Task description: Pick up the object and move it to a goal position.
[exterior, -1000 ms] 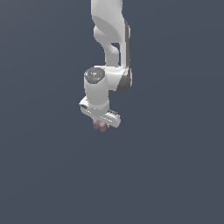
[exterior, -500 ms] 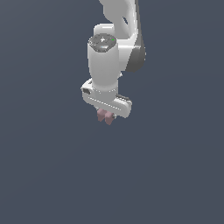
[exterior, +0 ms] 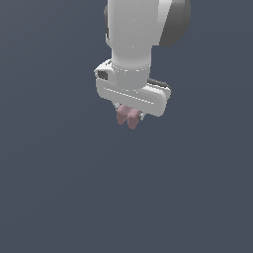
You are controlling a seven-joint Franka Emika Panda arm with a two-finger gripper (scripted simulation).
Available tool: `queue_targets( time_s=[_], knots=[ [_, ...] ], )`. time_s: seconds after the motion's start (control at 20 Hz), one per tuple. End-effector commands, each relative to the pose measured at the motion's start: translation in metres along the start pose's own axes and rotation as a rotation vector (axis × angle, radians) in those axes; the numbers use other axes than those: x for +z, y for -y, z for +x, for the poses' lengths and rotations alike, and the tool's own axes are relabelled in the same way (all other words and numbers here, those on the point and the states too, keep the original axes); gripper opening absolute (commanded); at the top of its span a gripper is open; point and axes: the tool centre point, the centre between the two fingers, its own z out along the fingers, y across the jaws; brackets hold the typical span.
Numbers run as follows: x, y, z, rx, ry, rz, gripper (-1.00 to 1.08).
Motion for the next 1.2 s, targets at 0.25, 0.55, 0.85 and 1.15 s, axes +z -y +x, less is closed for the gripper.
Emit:
queue_targets(
  time_s=[0.25,0.55,0.85,1.15],
  knots=[
    [-0.066,0.025,0.003,0.0,0.001,0.0,-1.0],
    [-0.102,0.04,0.006,-0.001,0.001,0.001,-1.0],
    [-0.122,0.049,0.008,-0.001,0.001,0.001,-1.0],
    [-0.131,0.053,0.01,-0.001,0.001,0.001,-1.0]
  ],
)
